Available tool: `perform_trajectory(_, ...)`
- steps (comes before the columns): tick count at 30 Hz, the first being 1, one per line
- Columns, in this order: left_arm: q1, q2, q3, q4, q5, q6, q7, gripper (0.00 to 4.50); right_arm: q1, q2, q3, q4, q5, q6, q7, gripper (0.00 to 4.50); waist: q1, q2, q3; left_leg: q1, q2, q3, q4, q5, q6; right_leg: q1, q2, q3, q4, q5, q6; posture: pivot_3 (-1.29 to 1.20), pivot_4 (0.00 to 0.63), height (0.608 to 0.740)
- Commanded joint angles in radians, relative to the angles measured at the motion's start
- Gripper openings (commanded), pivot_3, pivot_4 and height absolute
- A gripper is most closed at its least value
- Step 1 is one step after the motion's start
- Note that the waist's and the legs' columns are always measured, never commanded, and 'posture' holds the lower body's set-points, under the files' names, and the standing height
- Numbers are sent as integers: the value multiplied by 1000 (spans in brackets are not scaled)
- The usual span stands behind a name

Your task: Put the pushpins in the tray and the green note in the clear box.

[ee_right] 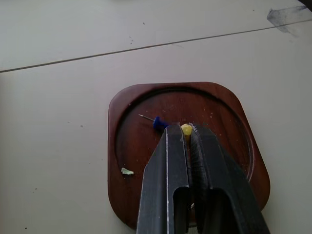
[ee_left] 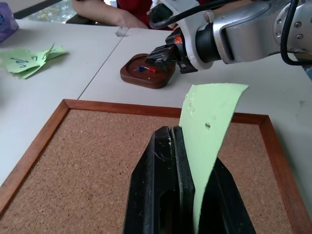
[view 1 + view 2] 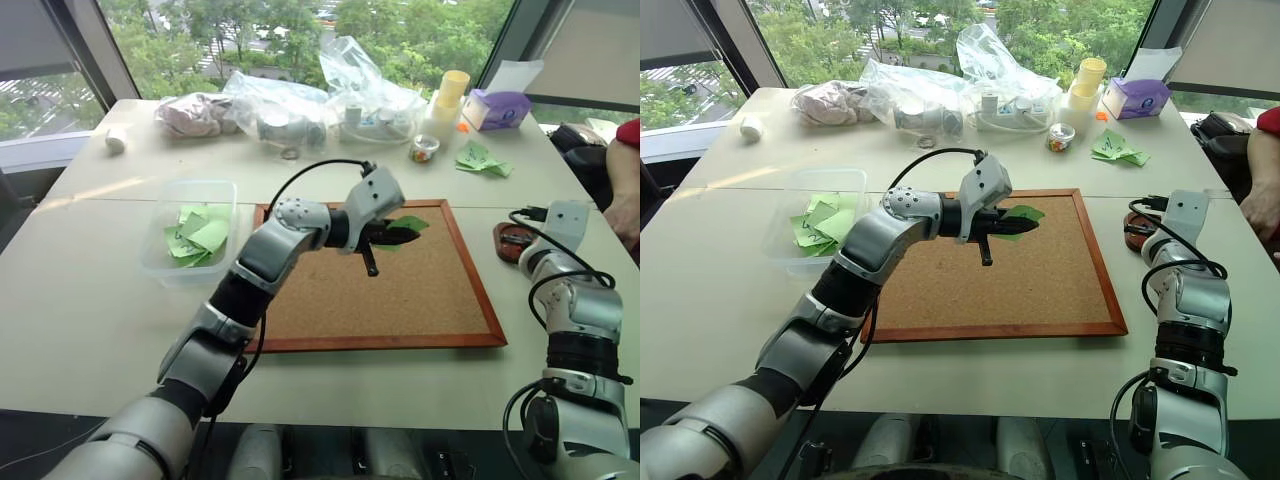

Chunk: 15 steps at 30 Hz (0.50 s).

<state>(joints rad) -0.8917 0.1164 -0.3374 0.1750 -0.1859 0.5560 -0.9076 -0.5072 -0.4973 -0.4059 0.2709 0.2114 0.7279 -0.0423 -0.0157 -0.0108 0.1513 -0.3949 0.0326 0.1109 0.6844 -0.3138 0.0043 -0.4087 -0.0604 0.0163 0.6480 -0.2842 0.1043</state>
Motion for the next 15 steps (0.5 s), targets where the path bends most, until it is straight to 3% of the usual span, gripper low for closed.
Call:
perform_trajectory(1,9,-2,12,-55,-16,11,10,0,-32,-14,-24,-2,-1,-27,-7,1417,0,0,0,0,0,0,0,0,0,0,0,0,0,0,0,0,150,738)
perform_trajectory(6,14,-7,12,-67,-18,22,19,0,-36,-15,-28,5,2,-32,-5,4178,0,0,0,0,0,0,0,0,0,0,0,0,0,0,0,0,150,738)
perform_trajectory(7,15,-8,11,-67,-18,23,20,0,-35,-16,-29,5,2,-33,-5,4468,0,0,0,0,0,0,0,0,0,0,0,0,0,0,0,0,150,738)
perform_trajectory(15,16,-7,8,-55,-13,15,25,0,-37,-19,-40,11,3,-45,-11,4468,0,0,0,0,0,0,0,0,0,0,0,0,0,0,0,0,150,738)
